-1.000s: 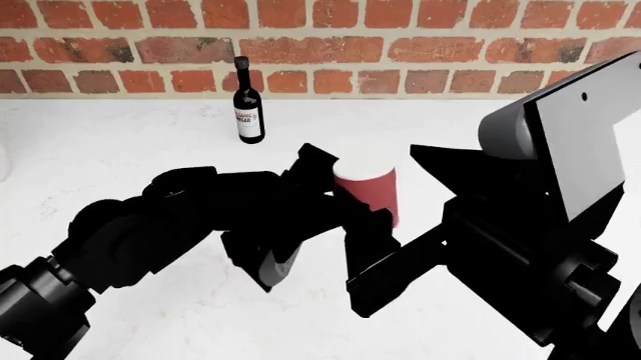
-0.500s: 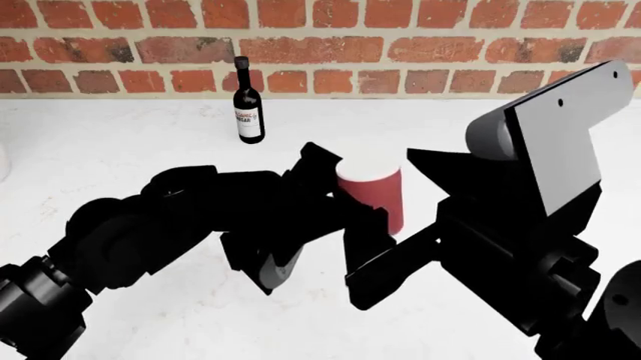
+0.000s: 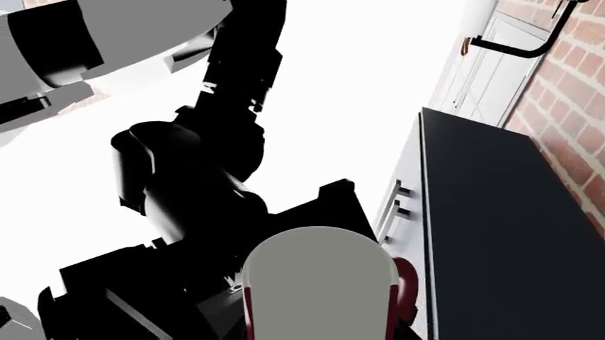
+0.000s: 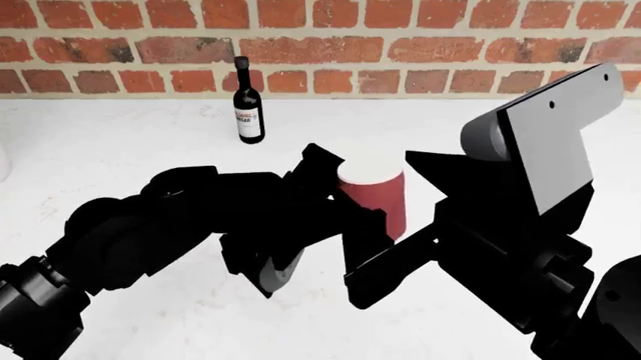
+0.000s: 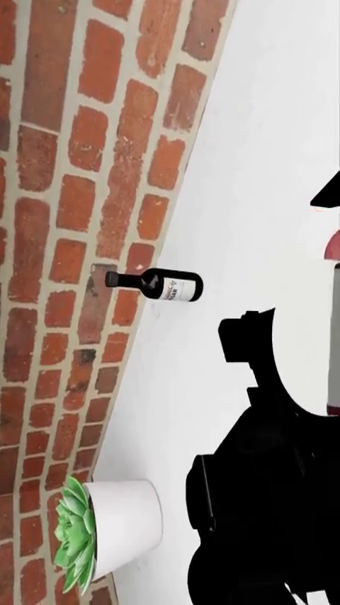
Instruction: A wet mug is on the counter and needs to be dried. Pick it up and place it upside down in the open cabinet.
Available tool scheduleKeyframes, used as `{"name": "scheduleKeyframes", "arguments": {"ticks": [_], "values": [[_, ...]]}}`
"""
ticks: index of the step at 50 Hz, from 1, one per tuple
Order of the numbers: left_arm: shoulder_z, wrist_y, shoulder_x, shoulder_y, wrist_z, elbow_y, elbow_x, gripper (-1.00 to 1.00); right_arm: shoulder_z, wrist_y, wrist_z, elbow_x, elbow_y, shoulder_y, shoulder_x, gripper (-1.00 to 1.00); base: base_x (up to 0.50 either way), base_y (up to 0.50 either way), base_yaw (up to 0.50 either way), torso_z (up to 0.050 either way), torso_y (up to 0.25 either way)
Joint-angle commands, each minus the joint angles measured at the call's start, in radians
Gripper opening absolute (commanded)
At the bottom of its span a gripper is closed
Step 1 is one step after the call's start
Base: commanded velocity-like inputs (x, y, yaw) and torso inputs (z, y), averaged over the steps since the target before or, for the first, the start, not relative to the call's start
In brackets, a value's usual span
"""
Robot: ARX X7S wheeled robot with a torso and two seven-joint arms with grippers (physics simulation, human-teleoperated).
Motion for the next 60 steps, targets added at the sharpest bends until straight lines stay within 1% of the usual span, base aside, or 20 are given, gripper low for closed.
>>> {"name": "scheduleKeyframes", "arguments": {"ticks": [1,13,14,32,33,41,46,53,57,60], "values": [[-0.014,0.013,-0.004,-0.011,0.007,0.014,-0.025,-1.00,-0.011,-0.005,-0.003,-0.001,-0.001,-0.004,-0.001,1.00,0.00,0.00,0.00,0.000,0.000],[-0.008,0.011,-0.002,-0.007,0.006,0.013,-0.022,-1.00,-0.009,-0.008,-0.003,-0.003,-0.006,0.006,0.011,1.00,0.00,0.00,0.00,0.000,0.000],[-0.006,0.011,-0.002,-0.005,0.007,0.014,-0.021,-1.00,-0.006,-0.007,-0.003,-0.007,-0.006,0.007,0.013,-1.00,0.00,0.00,0.00,0.000,0.000],[0.011,0.027,-0.005,0.009,0.015,0.002,-0.030,-1.00,-0.017,-0.002,0.006,-0.021,-0.008,0.042,0.021,-1.00,0.00,0.00,0.00,0.001,0.000],[0.013,0.031,-0.005,0.011,0.018,-0.001,-0.033,1.00,-0.021,-0.002,0.009,-0.019,-0.008,0.047,0.021,-1.00,0.00,0.00,0.00,0.000,0.000],[0.032,0.121,-0.025,0.032,0.064,0.010,-0.122,1.00,-0.042,0.004,0.024,-0.011,-0.002,0.086,0.022,-1.00,0.00,0.00,0.00,0.000,0.000],[0.057,0.165,-0.033,0.038,0.071,0.003,-0.138,1.00,-0.049,0.007,0.033,-0.009,-0.002,0.103,0.028,-1.00,0.00,0.00,0.00,0.000,0.000],[0.066,0.178,-0.035,0.047,0.078,-0.004,-0.150,1.00,-0.058,0.010,0.049,0.002,-0.004,0.141,0.038,-1.00,0.00,0.00,0.00,0.000,0.000],[0.047,0.183,-0.036,0.054,0.104,-0.011,-0.202,1.00,-0.066,0.012,0.065,0.015,-0.004,0.177,0.047,-1.00,0.00,0.00,0.00,0.000,0.000],[0.027,0.201,-0.036,0.058,0.137,-0.023,-0.272,1.00,-0.080,0.022,0.086,0.029,-0.003,0.219,0.061,-1.00,0.00,0.00,0.00,0.000,0.000]]}}
